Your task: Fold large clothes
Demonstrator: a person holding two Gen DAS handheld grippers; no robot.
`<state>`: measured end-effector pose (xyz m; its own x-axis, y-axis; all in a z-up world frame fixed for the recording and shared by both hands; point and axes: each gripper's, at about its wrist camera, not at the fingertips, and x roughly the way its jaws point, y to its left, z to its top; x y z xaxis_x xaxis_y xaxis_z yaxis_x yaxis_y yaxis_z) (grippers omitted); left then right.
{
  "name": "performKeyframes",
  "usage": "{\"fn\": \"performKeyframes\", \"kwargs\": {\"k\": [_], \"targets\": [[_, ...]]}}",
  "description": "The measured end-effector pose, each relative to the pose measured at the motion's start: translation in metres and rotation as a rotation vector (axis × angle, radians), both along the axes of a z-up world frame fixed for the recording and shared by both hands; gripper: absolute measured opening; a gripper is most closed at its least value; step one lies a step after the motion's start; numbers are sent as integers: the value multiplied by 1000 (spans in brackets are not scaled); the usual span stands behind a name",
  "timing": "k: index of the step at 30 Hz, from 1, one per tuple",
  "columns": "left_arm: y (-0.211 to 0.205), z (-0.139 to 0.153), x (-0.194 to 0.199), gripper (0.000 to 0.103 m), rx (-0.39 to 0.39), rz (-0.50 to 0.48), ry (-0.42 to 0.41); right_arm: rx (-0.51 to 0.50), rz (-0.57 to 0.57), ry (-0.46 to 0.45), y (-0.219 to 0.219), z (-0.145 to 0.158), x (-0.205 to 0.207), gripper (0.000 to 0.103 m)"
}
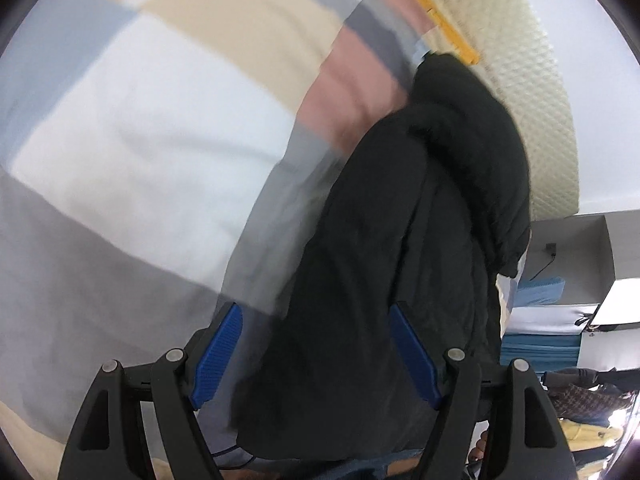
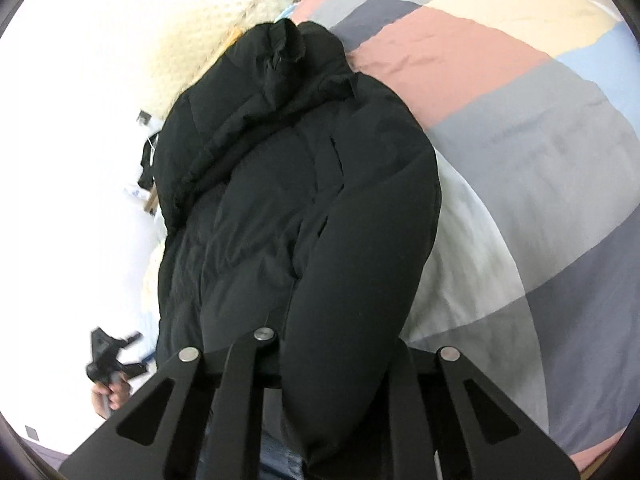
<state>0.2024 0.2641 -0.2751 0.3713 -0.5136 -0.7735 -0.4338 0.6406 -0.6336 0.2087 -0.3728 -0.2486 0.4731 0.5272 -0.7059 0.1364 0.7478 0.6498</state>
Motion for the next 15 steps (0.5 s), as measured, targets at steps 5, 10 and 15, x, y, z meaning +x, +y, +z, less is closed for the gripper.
{"fn": "performKeyframes", "kwargs": {"k": [5,10,15], "targets": [[-20,-23,1,75,-88,-48,67,-75,9,62,5,-10,7,14],[-39,-37,6,76,-71,-110,150,-66,2,127,0,-28,14,16],[-53,-35,10,76,-57,-128,152,-55,15,158,-4,-38,13,22]]}}
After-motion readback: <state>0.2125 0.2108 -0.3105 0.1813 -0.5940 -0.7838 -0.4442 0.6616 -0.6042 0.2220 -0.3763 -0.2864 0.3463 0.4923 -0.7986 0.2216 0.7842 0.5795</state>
